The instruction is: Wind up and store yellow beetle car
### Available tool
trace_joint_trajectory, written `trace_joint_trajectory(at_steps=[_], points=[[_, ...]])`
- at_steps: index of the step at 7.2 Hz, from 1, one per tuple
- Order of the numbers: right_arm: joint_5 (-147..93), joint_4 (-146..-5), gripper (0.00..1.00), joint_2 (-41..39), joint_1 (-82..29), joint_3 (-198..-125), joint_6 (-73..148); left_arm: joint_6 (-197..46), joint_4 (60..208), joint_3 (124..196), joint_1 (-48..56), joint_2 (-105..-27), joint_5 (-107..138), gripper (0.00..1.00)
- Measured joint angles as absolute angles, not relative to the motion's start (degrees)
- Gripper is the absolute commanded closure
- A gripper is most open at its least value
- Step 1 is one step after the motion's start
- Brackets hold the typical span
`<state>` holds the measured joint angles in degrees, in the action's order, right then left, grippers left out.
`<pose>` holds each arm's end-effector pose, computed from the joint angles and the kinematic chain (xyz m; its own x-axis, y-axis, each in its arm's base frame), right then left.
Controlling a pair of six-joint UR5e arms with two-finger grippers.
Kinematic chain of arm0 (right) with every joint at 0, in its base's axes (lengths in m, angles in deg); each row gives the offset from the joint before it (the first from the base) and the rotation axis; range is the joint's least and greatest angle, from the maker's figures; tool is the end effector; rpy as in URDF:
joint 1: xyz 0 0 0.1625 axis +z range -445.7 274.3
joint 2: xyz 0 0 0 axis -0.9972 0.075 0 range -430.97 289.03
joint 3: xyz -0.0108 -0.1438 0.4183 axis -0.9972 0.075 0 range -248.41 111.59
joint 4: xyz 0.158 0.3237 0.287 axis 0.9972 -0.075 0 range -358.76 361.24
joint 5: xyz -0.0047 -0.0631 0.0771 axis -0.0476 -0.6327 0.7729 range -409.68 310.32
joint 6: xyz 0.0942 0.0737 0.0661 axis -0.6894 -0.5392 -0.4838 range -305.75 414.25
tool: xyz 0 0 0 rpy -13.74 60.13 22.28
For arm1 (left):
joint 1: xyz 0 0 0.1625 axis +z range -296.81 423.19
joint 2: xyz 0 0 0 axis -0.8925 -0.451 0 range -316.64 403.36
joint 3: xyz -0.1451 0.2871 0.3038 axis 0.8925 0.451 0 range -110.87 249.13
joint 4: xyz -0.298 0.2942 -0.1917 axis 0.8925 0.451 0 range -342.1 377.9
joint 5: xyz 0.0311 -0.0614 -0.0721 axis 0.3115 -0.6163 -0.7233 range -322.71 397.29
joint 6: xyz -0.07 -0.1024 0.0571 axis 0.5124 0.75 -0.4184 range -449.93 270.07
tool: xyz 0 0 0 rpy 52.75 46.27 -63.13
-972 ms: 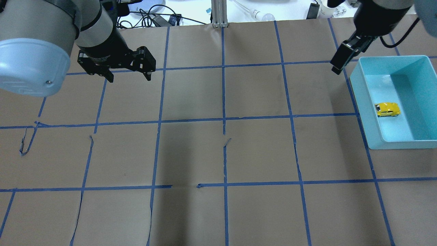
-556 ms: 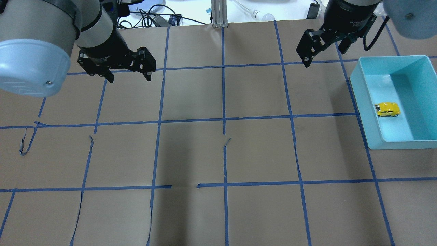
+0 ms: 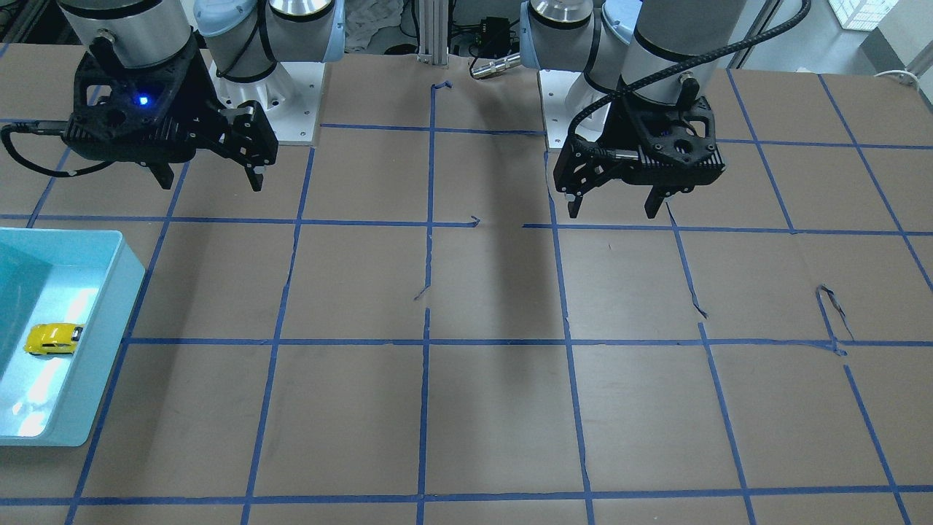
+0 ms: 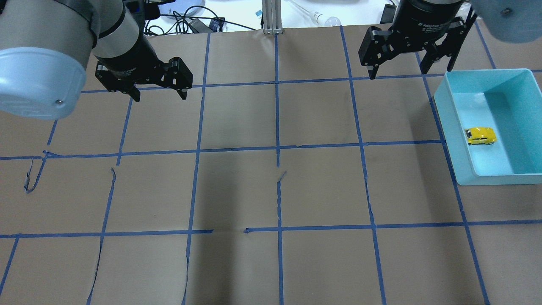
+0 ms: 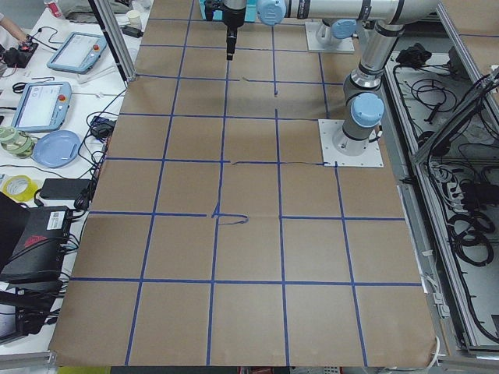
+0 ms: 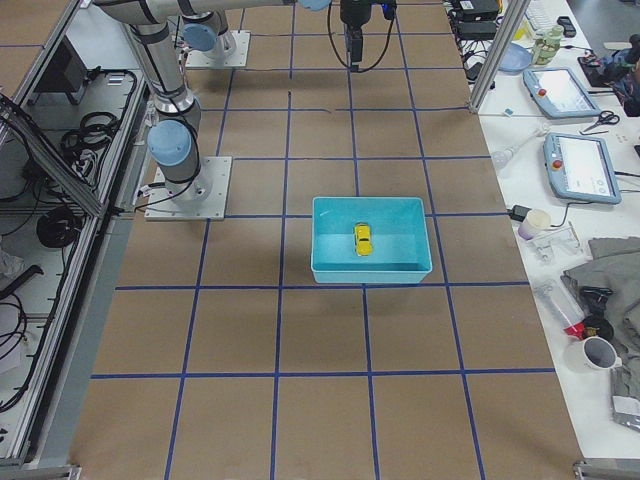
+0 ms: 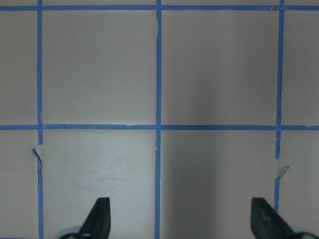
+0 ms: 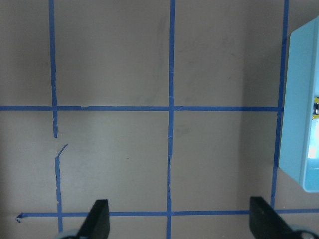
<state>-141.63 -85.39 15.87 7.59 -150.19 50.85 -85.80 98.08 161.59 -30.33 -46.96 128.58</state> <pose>0.1610 -0.5588 0.5096 -0.9995 0.0031 0.0321 0.0021 0.9995 -0.0314 -0.1642 -0.5494 0.4604 -0.9998 -0.0129 -0.0134 -0.0112 0.9922 -0.1239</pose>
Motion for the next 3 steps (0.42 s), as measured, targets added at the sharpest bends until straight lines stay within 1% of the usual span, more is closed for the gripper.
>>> trace_joint_trajectory(at_steps=[3], points=[[-141.41,-85.21,0.00,15.83,8.38,-150.40,47.37,-85.80,98.08,161.48,-30.33,-46.97,128.58,0.00]])
